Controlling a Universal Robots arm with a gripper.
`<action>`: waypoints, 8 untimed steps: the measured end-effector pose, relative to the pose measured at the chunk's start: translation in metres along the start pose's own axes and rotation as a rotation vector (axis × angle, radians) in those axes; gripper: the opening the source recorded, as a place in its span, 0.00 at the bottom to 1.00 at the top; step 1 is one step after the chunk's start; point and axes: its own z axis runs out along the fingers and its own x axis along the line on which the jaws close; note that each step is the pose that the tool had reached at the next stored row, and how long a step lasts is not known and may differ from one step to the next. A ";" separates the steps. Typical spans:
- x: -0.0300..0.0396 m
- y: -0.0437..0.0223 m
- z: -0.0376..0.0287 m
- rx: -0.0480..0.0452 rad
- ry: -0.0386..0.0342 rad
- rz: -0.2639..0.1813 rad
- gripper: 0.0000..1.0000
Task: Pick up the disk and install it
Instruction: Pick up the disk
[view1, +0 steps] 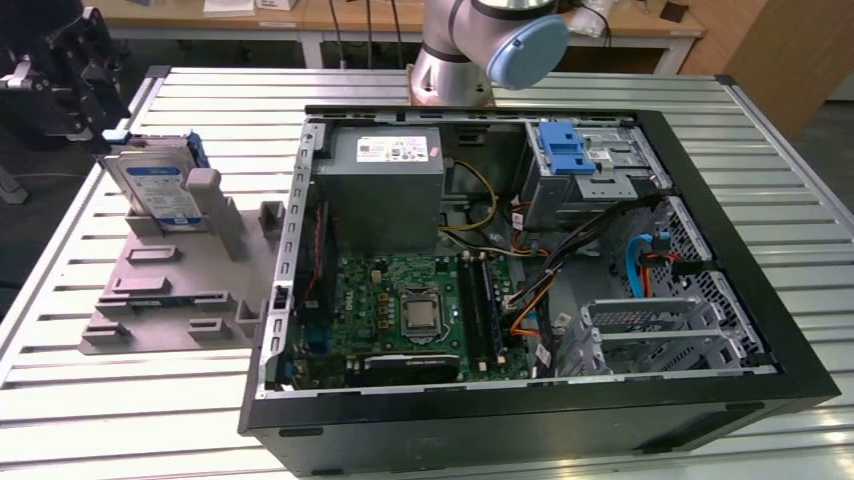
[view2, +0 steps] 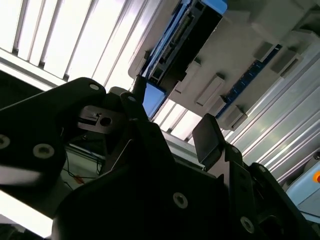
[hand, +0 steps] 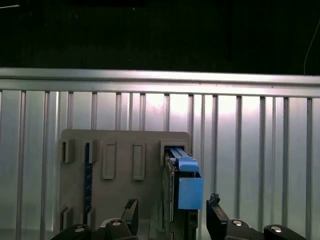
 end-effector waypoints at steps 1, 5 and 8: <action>-0.0004 0.0001 0.0005 0.0012 0.0000 -0.001 0.64; -0.0020 0.0028 0.0026 0.0019 0.0001 -0.001 0.64; -0.0038 0.0039 0.0041 0.0019 0.0000 -0.001 0.64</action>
